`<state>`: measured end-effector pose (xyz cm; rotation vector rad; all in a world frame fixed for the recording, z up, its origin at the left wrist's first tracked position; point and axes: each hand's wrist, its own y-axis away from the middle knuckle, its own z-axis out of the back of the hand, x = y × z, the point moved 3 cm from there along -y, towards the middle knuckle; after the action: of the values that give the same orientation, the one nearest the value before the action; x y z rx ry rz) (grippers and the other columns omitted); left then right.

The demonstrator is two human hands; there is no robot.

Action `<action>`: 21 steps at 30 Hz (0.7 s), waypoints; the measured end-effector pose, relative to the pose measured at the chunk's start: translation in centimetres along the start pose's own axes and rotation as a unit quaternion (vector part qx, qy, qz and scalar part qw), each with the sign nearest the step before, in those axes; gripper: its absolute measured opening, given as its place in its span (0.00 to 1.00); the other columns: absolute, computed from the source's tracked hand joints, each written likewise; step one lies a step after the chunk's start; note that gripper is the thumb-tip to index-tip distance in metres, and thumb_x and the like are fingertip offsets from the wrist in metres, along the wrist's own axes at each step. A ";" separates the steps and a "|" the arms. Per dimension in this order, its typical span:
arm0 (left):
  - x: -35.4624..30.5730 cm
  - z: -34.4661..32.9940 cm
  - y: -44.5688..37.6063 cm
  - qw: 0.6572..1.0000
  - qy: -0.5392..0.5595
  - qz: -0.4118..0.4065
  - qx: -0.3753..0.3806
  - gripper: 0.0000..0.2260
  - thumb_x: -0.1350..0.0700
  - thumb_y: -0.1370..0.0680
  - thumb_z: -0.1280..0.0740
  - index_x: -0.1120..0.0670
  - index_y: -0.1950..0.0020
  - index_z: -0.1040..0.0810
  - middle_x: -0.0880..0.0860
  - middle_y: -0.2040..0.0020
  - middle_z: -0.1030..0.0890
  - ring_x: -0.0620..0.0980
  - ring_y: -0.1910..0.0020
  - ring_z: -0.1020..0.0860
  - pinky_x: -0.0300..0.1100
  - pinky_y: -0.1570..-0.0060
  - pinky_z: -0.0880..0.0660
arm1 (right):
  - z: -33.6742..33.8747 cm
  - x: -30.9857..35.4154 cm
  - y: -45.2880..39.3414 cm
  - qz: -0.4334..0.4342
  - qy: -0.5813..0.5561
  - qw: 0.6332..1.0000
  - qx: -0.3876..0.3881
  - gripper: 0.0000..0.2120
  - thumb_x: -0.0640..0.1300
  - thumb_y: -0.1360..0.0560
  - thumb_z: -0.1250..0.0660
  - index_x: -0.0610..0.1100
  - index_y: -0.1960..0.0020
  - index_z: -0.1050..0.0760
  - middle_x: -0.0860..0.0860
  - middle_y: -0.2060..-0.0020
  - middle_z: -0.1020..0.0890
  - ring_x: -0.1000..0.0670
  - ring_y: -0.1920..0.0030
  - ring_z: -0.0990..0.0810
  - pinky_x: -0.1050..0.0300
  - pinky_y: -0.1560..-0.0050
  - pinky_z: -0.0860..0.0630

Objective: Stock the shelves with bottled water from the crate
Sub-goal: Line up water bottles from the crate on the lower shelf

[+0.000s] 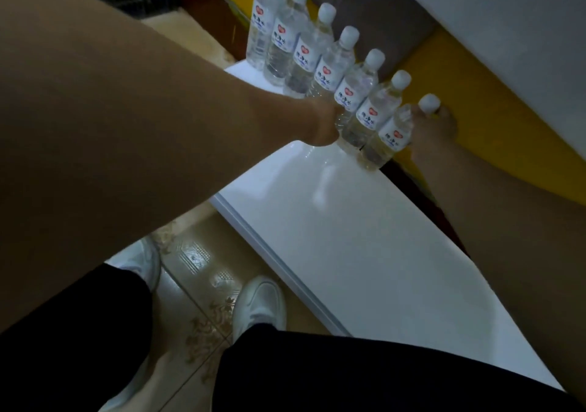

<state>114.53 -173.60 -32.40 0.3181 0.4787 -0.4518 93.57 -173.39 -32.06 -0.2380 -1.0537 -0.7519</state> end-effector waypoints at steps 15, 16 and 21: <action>2.6 0.2 0.3 0.998 0.012 0.027 0.046 0.26 0.52 0.17 0.42 0.53 0.20 0.45 0.57 0.24 0.36 0.58 0.27 0.35 0.46 0.31 0.37 | 0.3 0.0 -0.6 -0.059 0.037 0.998 -0.010 0.28 0.50 0.25 0.28 0.41 0.30 0.32 0.41 0.33 0.26 0.39 0.36 0.24 0.39 0.44 0.21; 2.5 0.0 0.2 0.998 0.012 0.028 0.049 0.26 0.52 0.17 0.42 0.53 0.21 0.45 0.57 0.24 0.36 0.58 0.27 0.35 0.46 0.31 0.37 | 0.3 0.1 -0.5 -0.062 0.027 0.998 -0.016 0.29 0.49 0.25 0.28 0.42 0.29 0.32 0.41 0.32 0.26 0.39 0.36 0.24 0.40 0.44 0.21; 2.2 -0.3 -0.3 0.999 0.017 0.018 0.048 0.25 0.52 0.18 0.42 0.55 0.21 0.43 0.58 0.25 0.33 0.58 0.28 0.33 0.46 0.32 0.36 | 0.2 0.1 -0.5 -0.055 0.036 0.997 -0.029 0.30 0.49 0.25 0.28 0.43 0.27 0.34 0.42 0.31 0.28 0.39 0.35 0.25 0.39 0.44 0.21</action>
<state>116.03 -174.48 -33.86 0.4265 0.4837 -0.4356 93.17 -173.69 -31.99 -0.2024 -0.9834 -0.8847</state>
